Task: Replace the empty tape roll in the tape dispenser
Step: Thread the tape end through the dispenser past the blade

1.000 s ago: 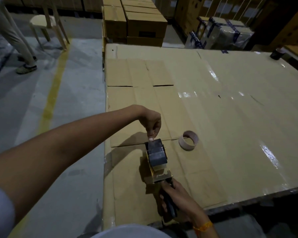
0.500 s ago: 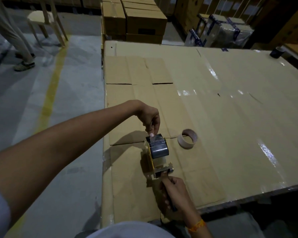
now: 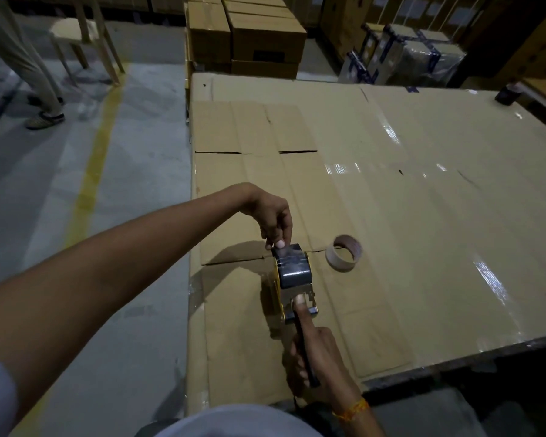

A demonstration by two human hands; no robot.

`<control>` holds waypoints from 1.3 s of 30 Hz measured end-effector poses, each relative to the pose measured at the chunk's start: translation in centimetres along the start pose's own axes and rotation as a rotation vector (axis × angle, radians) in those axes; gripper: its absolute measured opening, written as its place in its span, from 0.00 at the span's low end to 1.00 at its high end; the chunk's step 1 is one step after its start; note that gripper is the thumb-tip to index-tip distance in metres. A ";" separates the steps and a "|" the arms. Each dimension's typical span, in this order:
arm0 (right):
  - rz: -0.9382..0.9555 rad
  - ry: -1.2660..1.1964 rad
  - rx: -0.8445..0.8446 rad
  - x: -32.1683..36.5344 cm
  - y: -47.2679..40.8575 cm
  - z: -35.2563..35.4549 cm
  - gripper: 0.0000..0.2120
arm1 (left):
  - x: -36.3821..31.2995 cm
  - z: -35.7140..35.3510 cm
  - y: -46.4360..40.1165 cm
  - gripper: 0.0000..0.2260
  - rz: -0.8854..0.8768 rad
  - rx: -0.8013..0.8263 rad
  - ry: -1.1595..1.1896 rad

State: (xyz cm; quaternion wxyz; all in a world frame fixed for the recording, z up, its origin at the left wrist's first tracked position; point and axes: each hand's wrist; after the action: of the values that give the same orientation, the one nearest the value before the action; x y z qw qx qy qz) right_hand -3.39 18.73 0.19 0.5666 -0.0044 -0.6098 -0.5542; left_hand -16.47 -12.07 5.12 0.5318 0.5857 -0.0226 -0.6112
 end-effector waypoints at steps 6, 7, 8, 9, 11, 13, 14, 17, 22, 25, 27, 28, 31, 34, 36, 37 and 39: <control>-0.013 0.023 0.021 0.4 0.1 0.2 0.43 | 0.6 0.1 0.6 0.11 0.011 -0.008 0.078; -0.019 0.024 0.027 0.4 0.1 0.2 0.42 | 0.8 0.1 0.7 0.11 0.009 -0.015 0.081; -0.022 0.022 0.040 0.4 0.1 0.4 0.42 | 1.0 0.1 0.8 0.11 0.011 -0.023 0.085; -0.023 0.022 0.054 0.5 0.1 0.5 0.41 | 1.3 0.1 0.9 0.11 0.015 -0.033 0.088; -0.025 0.017 0.077 0.8 0.2 0.9 0.39 | 1.9 -0.1 1.1 0.11 0.024 -0.057 0.095; -0.010 -0.017 0.098 1.3 0.4 1.3 0.34 | 2.7 -0.4 1.2 0.11 0.044 -0.104 0.100; 0.006 -0.036 0.116 1.5 0.4 1.4 0.31 | 3.1 -0.6 1.3 0.11 0.061 -0.138 0.100; 0.066 -0.068 0.162 1.8 0.3 1.6 0.21 | 4.8 -1.7 1.2 0.10 0.121 -0.290 0.120; 0.144 0.010 0.081 2.2 -1.5 1.2 0.15 | 6.7 -5.5 2.0 0.08 0.183 -0.650 0.224; 0.197 0.104 0.024 2.2 -3.1 0.9 0.12 | 6.7 -9.0 2.3 0.08 0.229 -0.845 0.361; 0.210 0.163 -0.029 2.4 -4.2 0.5 0.12 | 6.4 -11.5 2.4 0.09 0.294 -0.933 0.403; 0.217 0.189 -0.044 2.4 -4.7 0.3 0.12 | 6.3 -12.7 2.4 0.09 0.321 -0.942 0.438; 0.232 0.229 -0.039 2.3 -6.1 -0.8 0.12 | 5.4 -15.6 2.6 0.09 0.319 -0.872 0.547; 0.243 0.254 -0.053 1.9 -7.3 -2.2 0.15 | 5.0 -17.2 2.6 0.10 0.330 -0.865 0.489; 0.263 0.303 -0.062 1.5 -7.7 -2.9 0.17 | 5.0 -17.6 2.5 0.11 0.343 -0.880 0.473; 0.271 0.347 -0.057 1.4 -7.8 -3.1 0.18 | 5.0 -17.8 2.5 0.11 0.343 -0.886 0.469; 0.283 0.448 -0.030 1.3 -7.8 -3.1 0.22 | 5.2 -17.9 2.7 0.11 0.347 -0.882 0.467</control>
State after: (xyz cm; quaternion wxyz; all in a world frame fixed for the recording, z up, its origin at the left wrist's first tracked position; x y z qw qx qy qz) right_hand -6.74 12.80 -4.93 0.7592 0.0247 -0.4541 -0.4655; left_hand -0.24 -6.05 -2.35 0.8120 0.4143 0.2592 -0.3191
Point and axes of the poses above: each hand's wrist, its own y-axis away from the middle knuckle, its own z-axis out of the back of the hand, x = y × z, and after that the axes turned 4 degrees about x, right-handed
